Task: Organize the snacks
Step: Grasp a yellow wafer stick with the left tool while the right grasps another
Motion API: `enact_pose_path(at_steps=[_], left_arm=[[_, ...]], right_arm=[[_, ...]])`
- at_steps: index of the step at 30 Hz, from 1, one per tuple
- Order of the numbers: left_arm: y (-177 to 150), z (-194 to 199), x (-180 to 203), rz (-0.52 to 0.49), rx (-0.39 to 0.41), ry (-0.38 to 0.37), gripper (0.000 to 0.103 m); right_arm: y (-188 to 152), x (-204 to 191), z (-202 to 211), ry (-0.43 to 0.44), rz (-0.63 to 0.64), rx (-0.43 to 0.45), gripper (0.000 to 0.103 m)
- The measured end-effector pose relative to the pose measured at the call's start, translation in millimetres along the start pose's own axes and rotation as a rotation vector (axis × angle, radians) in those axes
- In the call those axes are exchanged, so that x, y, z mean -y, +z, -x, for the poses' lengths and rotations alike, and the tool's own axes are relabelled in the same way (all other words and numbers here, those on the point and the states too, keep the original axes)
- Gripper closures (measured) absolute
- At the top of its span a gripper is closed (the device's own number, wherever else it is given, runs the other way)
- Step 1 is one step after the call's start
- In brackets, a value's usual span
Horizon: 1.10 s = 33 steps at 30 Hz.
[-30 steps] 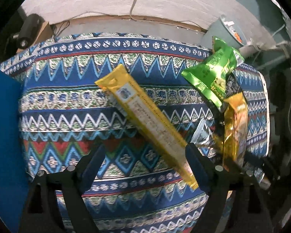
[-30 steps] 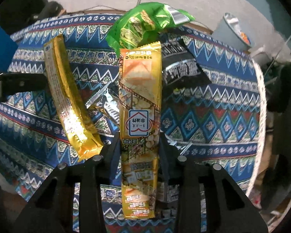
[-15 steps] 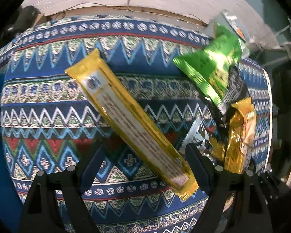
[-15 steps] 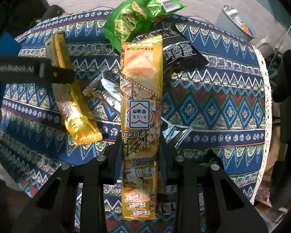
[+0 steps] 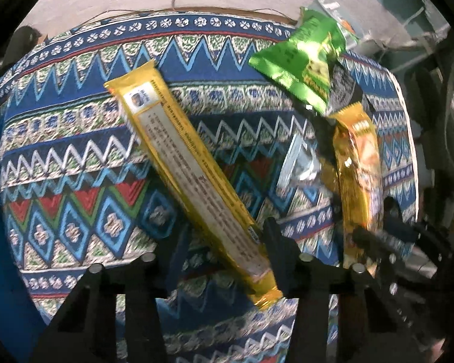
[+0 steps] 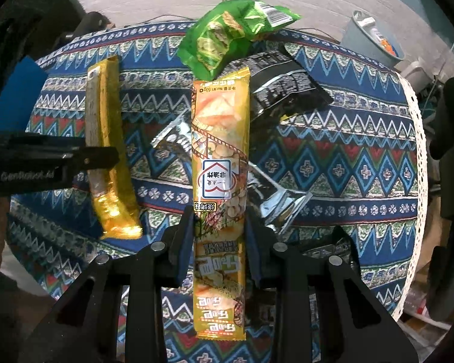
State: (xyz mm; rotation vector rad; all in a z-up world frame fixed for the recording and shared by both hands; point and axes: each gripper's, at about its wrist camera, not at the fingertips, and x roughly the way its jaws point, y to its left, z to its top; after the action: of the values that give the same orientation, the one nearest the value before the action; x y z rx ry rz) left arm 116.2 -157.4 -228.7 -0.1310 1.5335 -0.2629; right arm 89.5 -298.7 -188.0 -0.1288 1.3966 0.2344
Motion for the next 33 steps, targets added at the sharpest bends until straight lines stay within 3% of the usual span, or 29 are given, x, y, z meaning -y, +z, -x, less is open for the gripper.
enact_pose_path(at_steps=[7, 15, 17, 19, 22, 27, 31, 33], left_arm=[[-24, 19, -23, -0.077, -0.011, 0.068, 0.068], [-45, 32, -65, -0.02, -0.061, 0.077, 0.068], [-50, 34, -76, -0.01, -0.067, 0.072, 0.066], [-53, 36, -82, -0.016, -0.062, 0.086, 0.054], [-53, 38, -89, -0.028, -0.042, 0.107, 0.047], [-47, 35, -82, -0.068, -0.005, 0.157, 0.044], [-35, 26, -76, -0.044, 0.001, 0.147, 0.043], [-28, 22, -75, -0.039, 0.007, 0.143, 0.043]], right_arm=[[2, -20, -2, 0.009, 0.024, -0.002, 0.073], [9, -51, -9, 0.046, 0.068, -0.01, 0.073], [10, -57, -11, 0.055, 0.082, -0.012, 0.073], [13, -62, -15, 0.053, 0.092, -0.018, 0.073], [18, -65, -20, 0.058, 0.083, -0.024, 0.073], [24, -60, -23, 0.061, 0.036, -0.012, 0.067], [24, -58, -24, 0.071, 0.027, -0.005, 0.064], [21, -60, -22, 0.057, 0.04, -0.004, 0.058]])
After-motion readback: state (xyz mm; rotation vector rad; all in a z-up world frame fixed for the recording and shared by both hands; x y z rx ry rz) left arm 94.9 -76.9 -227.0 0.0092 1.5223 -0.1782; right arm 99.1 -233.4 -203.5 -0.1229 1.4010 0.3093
